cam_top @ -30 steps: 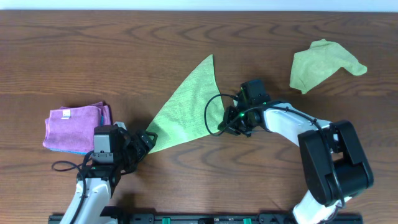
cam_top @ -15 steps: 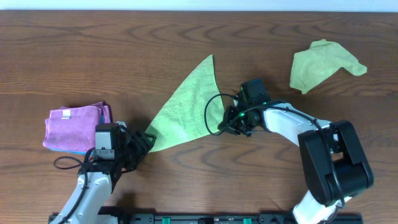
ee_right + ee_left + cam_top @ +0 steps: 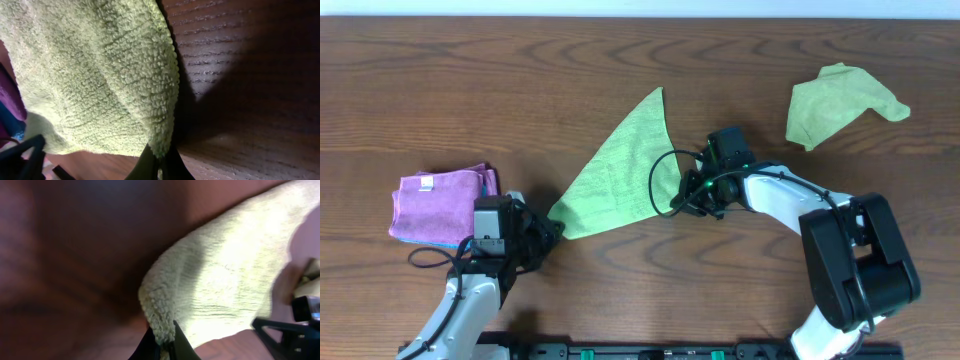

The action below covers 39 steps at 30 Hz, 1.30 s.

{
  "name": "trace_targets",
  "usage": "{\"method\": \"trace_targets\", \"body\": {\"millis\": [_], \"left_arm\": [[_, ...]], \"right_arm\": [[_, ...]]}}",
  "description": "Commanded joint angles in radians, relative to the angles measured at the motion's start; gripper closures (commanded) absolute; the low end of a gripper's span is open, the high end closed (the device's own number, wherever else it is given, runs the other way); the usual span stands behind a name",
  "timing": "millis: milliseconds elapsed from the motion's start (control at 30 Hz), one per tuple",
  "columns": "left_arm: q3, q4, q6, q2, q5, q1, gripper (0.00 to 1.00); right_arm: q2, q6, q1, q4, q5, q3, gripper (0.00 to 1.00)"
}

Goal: Fold the cloth
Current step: 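Move the left gripper to the cloth's left corner and grasp it, then hold the cloth with both grippers and stretch it between them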

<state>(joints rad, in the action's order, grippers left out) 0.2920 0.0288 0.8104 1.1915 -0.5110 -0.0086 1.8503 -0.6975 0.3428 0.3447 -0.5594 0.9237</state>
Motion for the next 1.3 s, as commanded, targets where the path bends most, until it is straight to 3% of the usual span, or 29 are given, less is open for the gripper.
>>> {"method": "trace_targets", "body": {"millis": [0,167,400,900,1267], "left_arm": [[0.004,0.042,-0.02,0.005,-0.043,0.002,0.94],[0.07,0.002,-0.085,0.005,-0.138,0.002,0.94],[0.271,-0.263,-0.211,0.005,-0.163,0.002,0.94],[0.406,-0.443,-0.217,-0.011,-0.319,0.002,0.94],[0.525,-0.631,-0.261,-0.071,-0.321,0.002,0.94]], "right_arm": [[0.006,-0.004,0.006,-0.005,0.01,-0.008,0.99],[-0.054,0.015,0.006,0.013,0.023,-0.008,0.99],[-0.253,0.044,0.006,0.144,0.094,-0.008,0.99],[-0.528,0.04,0.032,0.332,0.113,-0.008,0.99],[-0.754,0.018,0.053,0.476,0.142,-0.008,0.99]]}}
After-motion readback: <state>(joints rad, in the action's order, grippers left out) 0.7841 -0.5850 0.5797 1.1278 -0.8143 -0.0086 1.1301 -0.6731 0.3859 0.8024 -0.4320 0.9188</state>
